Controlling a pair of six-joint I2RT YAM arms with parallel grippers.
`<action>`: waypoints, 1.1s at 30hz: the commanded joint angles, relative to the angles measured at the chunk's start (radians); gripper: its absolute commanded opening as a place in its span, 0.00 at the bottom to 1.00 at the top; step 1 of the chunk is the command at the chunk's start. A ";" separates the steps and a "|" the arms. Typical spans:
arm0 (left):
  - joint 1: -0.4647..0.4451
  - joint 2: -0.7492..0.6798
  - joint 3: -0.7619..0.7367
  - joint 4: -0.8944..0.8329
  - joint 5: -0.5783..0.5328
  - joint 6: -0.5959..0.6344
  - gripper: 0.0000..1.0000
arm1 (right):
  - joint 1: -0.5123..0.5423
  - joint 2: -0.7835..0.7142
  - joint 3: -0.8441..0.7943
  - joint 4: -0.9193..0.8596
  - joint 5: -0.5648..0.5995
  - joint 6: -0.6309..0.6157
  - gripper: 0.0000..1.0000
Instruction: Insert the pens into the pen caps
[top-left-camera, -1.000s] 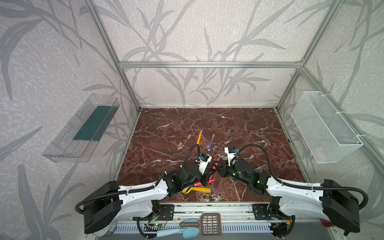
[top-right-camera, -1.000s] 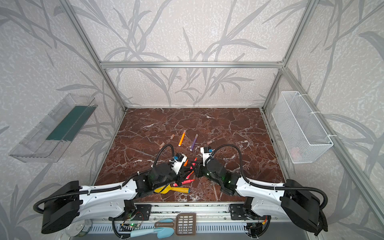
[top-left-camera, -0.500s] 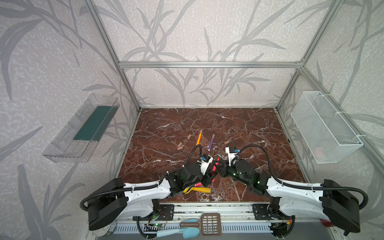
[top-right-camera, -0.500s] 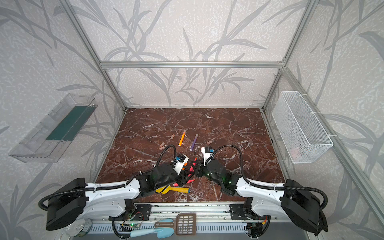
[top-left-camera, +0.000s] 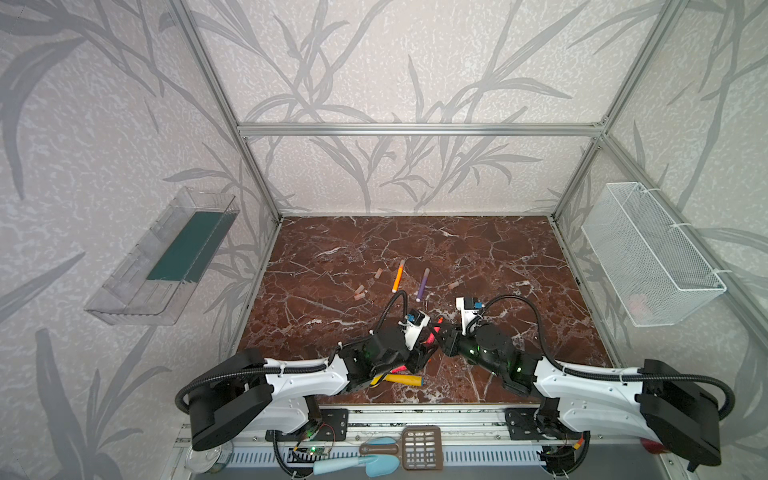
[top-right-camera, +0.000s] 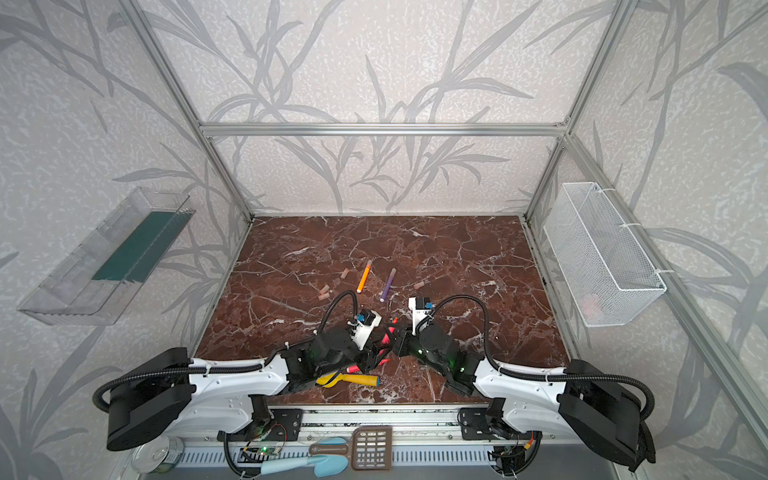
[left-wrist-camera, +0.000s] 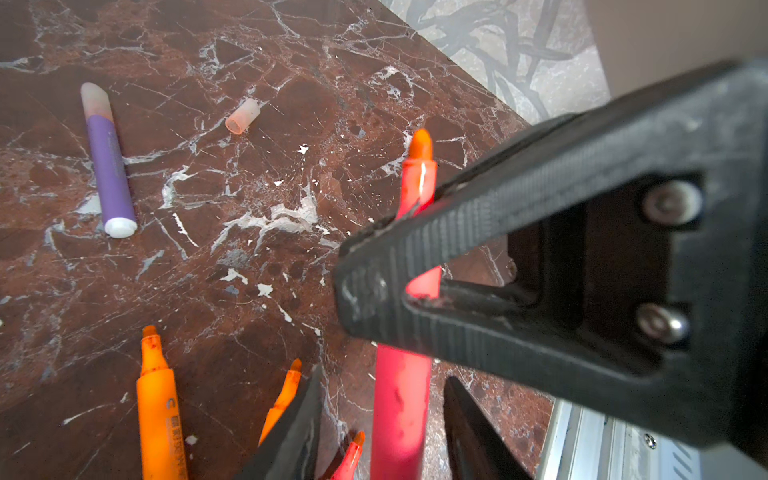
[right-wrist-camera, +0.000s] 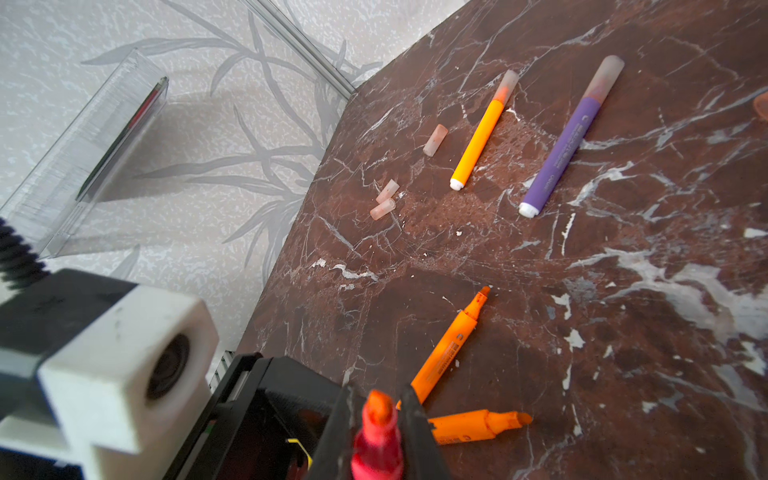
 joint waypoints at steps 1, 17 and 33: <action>-0.003 0.014 0.010 0.048 0.004 0.013 0.45 | 0.005 -0.020 -0.009 0.041 0.027 0.015 0.00; 0.003 -0.023 -0.018 0.026 -0.170 -0.015 0.00 | 0.006 -0.043 -0.002 -0.065 0.124 0.007 0.71; 0.066 -0.350 -0.068 -0.311 -0.363 -0.102 0.00 | -0.031 -0.031 0.246 -0.676 0.520 -0.030 0.84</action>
